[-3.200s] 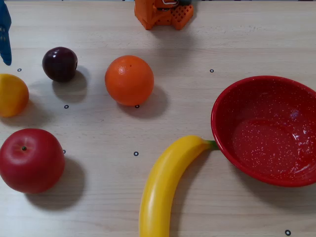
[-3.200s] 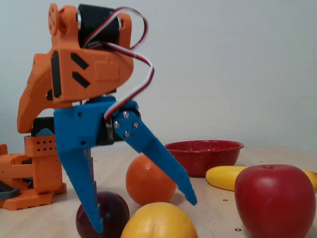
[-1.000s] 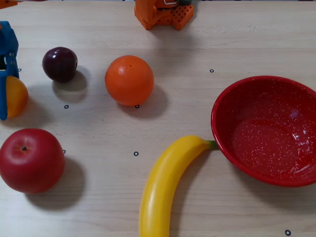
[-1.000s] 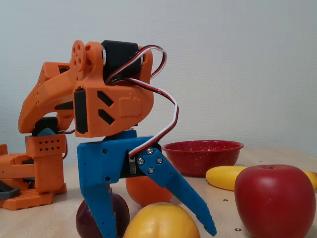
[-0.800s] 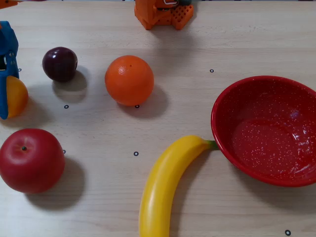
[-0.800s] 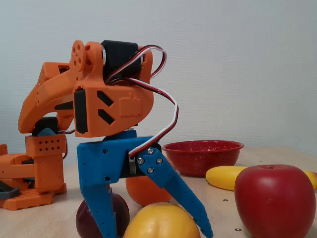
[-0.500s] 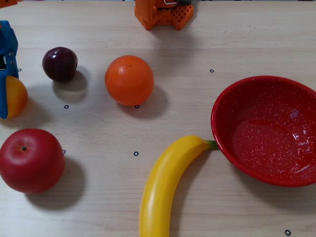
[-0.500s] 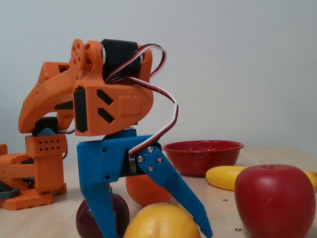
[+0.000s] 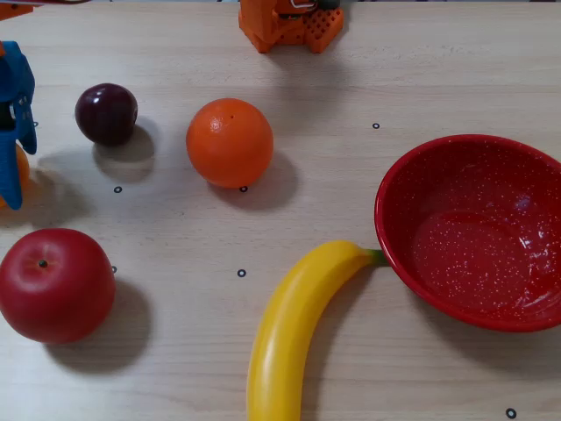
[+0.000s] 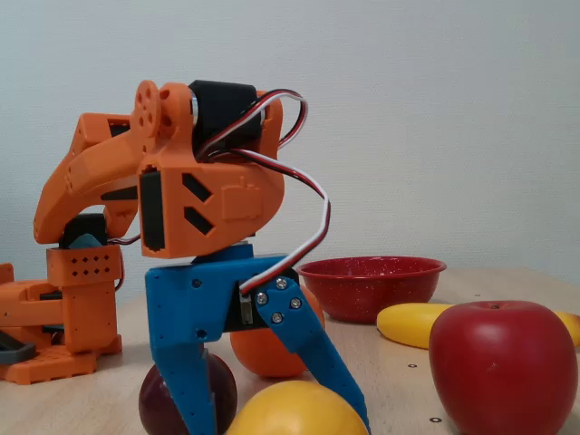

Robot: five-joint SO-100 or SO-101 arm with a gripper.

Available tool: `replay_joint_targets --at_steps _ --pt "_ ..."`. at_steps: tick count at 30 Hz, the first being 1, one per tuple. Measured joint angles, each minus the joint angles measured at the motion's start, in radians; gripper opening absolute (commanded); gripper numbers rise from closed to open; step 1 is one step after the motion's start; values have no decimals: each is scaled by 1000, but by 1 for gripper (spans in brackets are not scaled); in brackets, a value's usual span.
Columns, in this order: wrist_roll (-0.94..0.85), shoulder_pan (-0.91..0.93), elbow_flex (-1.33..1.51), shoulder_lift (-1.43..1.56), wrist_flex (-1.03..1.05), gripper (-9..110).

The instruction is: Put peach in the red bowl.

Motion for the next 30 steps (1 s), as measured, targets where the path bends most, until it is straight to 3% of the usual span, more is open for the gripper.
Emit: replay_joint_targets --at_steps 17,30 --pt "2 2 0 0 -3 41" --pt "118 2 -2 0 -52 41"
